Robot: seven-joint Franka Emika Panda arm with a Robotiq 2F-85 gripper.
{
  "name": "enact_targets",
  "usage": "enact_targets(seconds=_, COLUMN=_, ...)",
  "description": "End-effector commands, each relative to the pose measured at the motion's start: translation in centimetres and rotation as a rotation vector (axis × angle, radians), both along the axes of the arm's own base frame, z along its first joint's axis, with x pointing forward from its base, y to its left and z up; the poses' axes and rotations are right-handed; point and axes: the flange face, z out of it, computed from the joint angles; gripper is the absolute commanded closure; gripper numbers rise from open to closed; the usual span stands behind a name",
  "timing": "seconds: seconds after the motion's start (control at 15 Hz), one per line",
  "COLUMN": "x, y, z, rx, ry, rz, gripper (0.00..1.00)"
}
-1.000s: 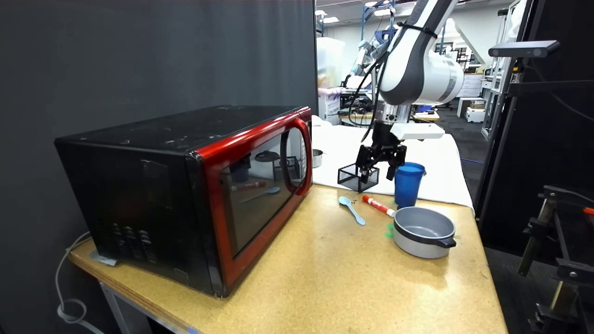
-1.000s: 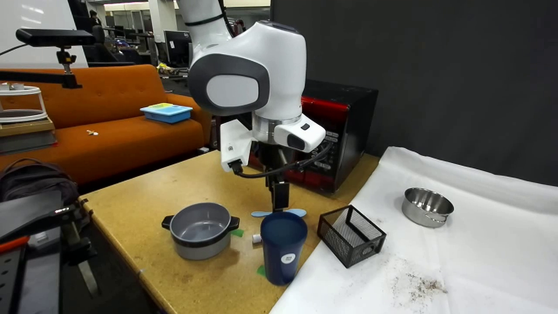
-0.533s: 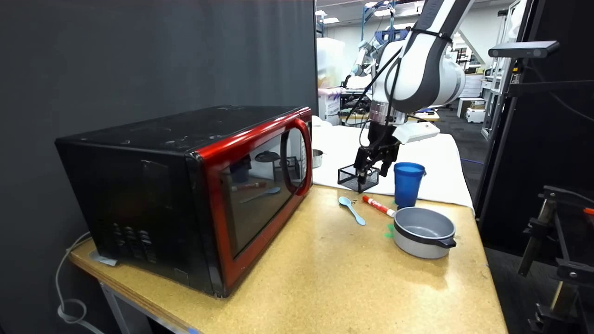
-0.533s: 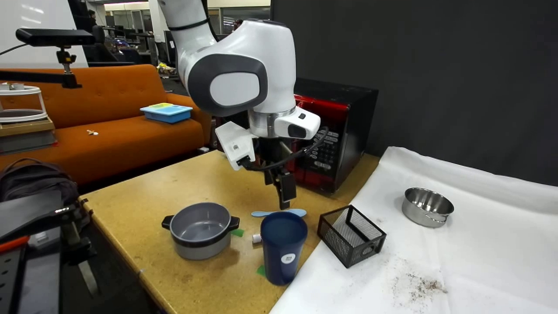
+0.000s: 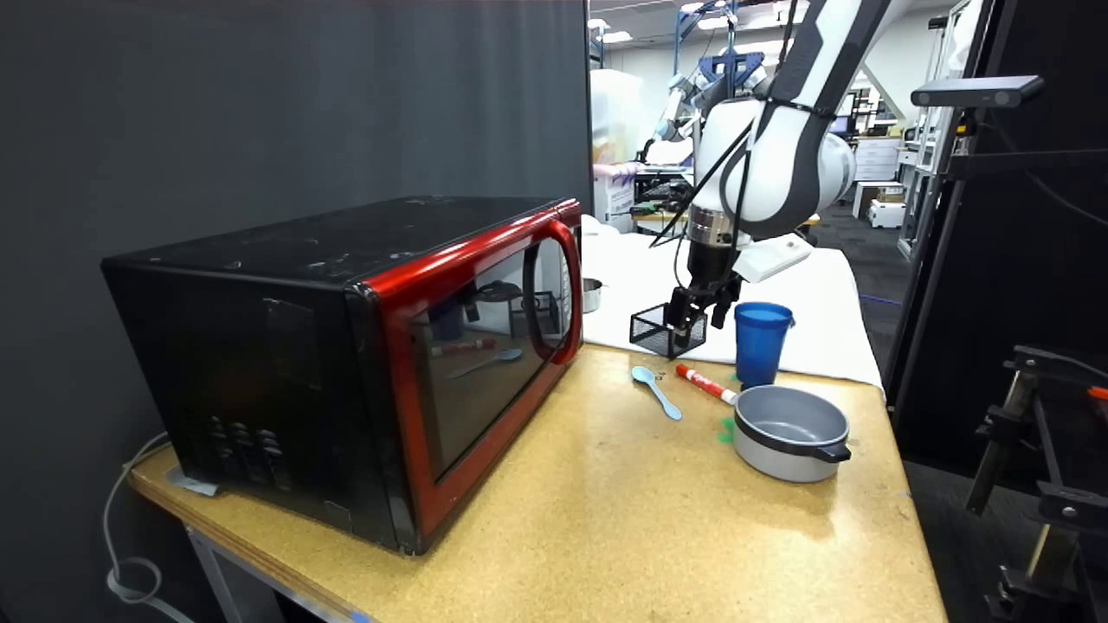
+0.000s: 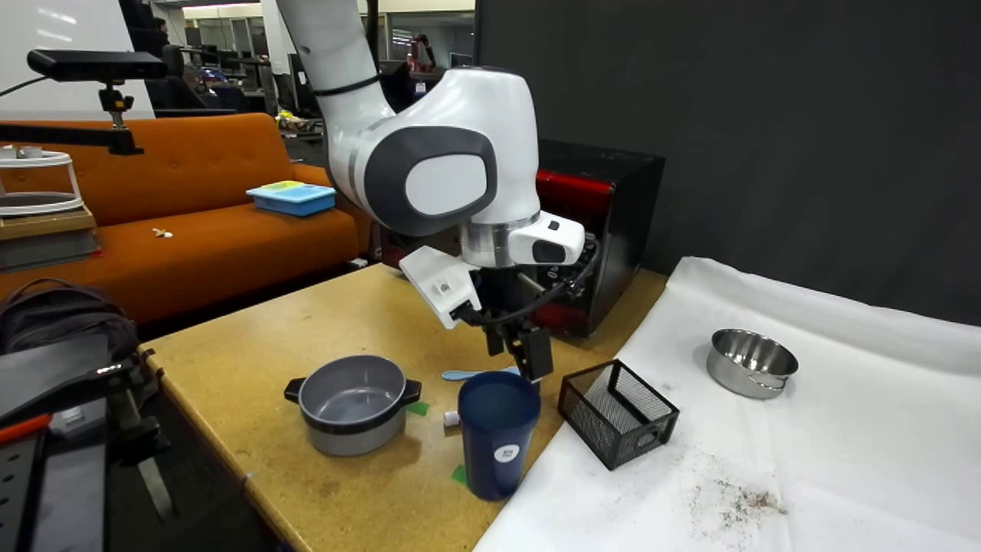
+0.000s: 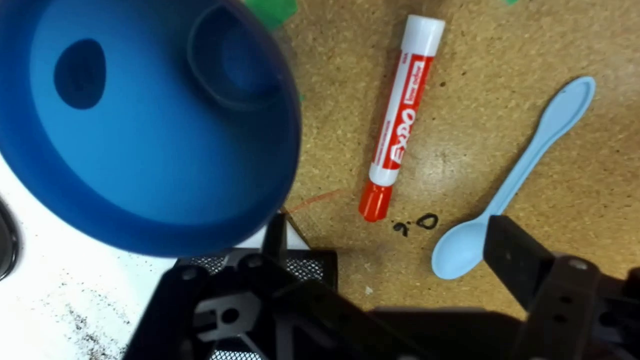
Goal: Put the marker inside the blue cup
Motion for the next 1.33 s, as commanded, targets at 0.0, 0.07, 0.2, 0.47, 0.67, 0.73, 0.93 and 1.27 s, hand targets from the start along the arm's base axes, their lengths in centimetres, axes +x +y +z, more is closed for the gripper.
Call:
enact_targets(seconds=0.0, x=1.4, y=-0.3, z=-1.8, rx=-0.018, ry=0.010, rz=0.013, gripper=0.00)
enact_targets(seconds=0.07, x=1.6, y=-0.2, z=-2.3, rx=-0.018, ry=0.013, rz=0.016, gripper=0.00)
enact_targets(seconds=0.2, x=1.9, y=-0.1, z=-3.0, rx=-0.013, ry=0.023, rz=0.019, gripper=0.00)
enact_targets(seconds=0.47, x=1.7, y=0.0, z=-4.7, rx=-0.005, ry=0.087, rz=0.007, gripper=0.00)
enact_targets(seconds=0.67, x=1.2, y=-0.2, z=-6.1, rx=0.003, ry=0.161, rz=0.004, gripper=0.00)
enact_targets(seconds=0.73, x=1.2, y=-0.2, z=-6.3, rx=0.009, ry=0.182, rz=0.005, gripper=0.00)
enact_targets(seconds=0.93, x=1.2, y=-0.3, z=-6.9, rx=0.019, ry=0.227, rz=0.004, gripper=0.26)
enact_targets(seconds=1.27, x=1.9, y=0.4, z=-6.8, rx=0.032, ry=0.259, rz=0.010, gripper=0.52)
